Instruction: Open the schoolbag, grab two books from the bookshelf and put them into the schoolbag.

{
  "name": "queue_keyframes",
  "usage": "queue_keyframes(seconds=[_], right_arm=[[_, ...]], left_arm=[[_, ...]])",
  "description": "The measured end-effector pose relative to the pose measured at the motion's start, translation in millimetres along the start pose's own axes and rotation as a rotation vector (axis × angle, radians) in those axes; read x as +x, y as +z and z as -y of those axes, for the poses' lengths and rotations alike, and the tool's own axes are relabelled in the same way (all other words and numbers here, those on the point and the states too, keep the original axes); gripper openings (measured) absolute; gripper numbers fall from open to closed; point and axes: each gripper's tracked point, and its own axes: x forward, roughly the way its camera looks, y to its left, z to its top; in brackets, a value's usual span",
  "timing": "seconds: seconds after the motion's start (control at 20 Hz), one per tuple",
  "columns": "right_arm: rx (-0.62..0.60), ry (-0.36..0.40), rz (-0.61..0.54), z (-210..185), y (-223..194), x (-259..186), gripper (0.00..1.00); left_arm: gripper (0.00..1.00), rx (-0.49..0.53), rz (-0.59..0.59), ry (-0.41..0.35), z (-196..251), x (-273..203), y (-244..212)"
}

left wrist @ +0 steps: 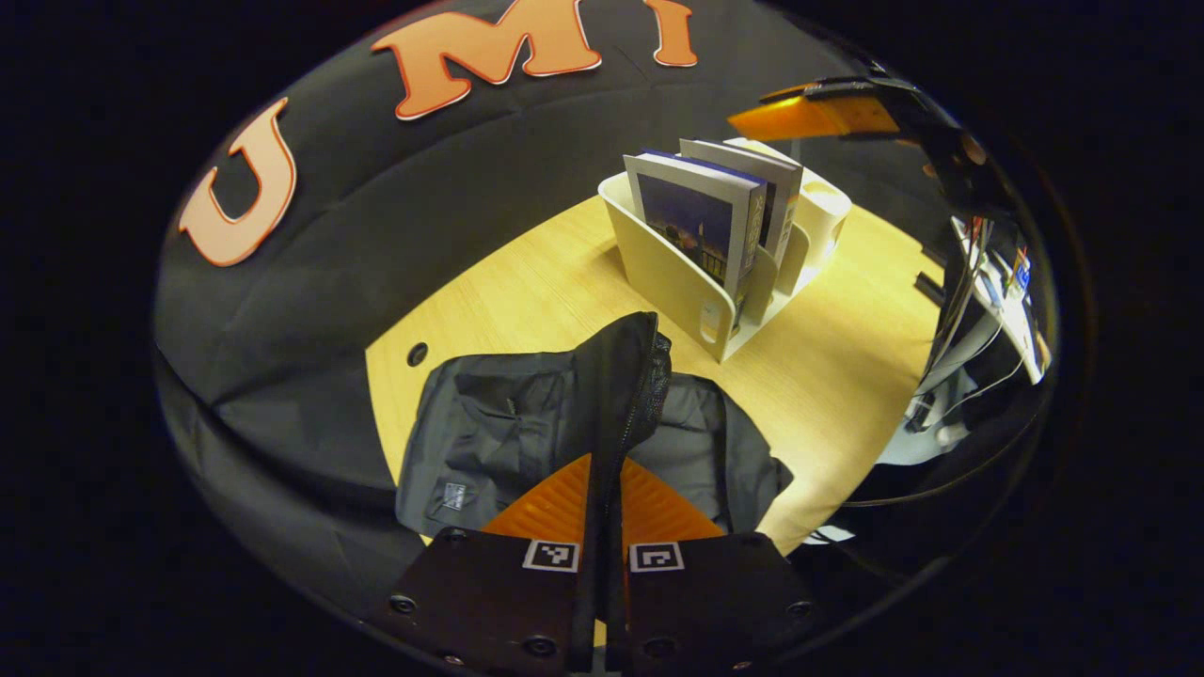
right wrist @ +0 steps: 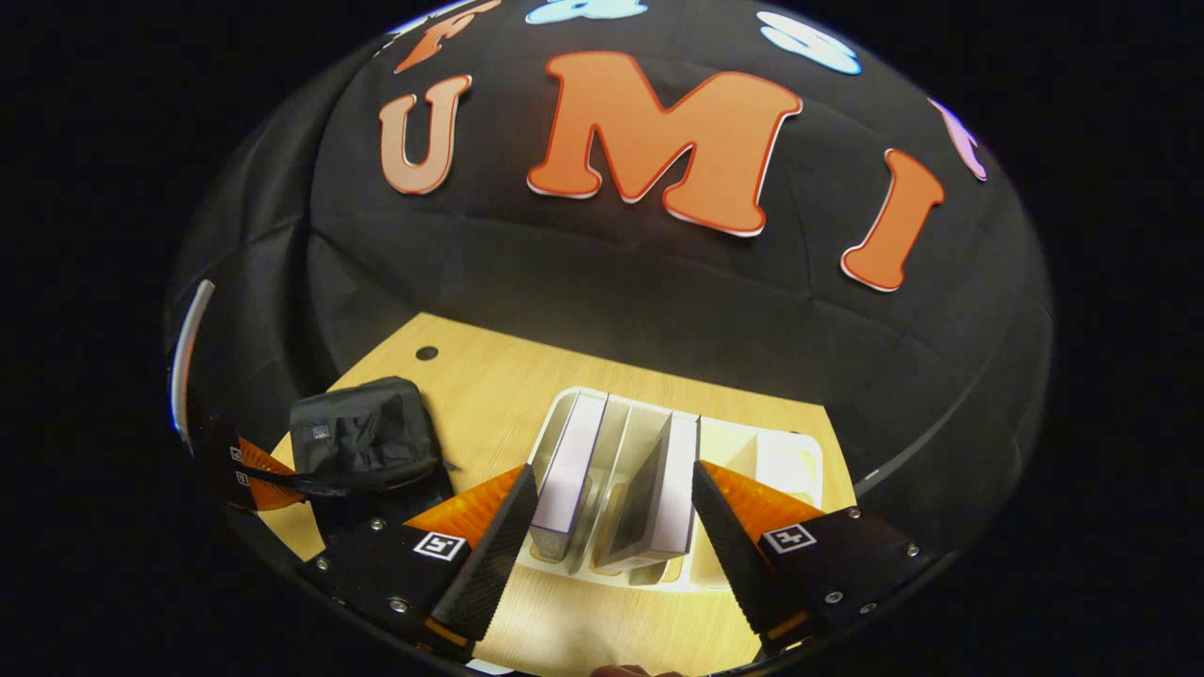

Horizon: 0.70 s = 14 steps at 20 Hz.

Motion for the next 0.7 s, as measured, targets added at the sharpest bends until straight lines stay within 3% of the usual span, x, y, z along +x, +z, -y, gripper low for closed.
queue_keyframes(seconds=[0.25,0.55,0.7], right_arm=[[0.018,0.034,-0.154,-19,-5,28,0.99],[0.068,0.052,-0.262,-23,1,51,1.0],[0.035,0.042,-0.32,-24,5,65,0.99]], left_arm=[[0.05,0.001,-0.024,-0.057,-17,-10,12],[0.05,0.01,-0.045,-0.123,-30,-16,19],[0.05,-0.007,-0.056,-0.155,-34,-18,21]])
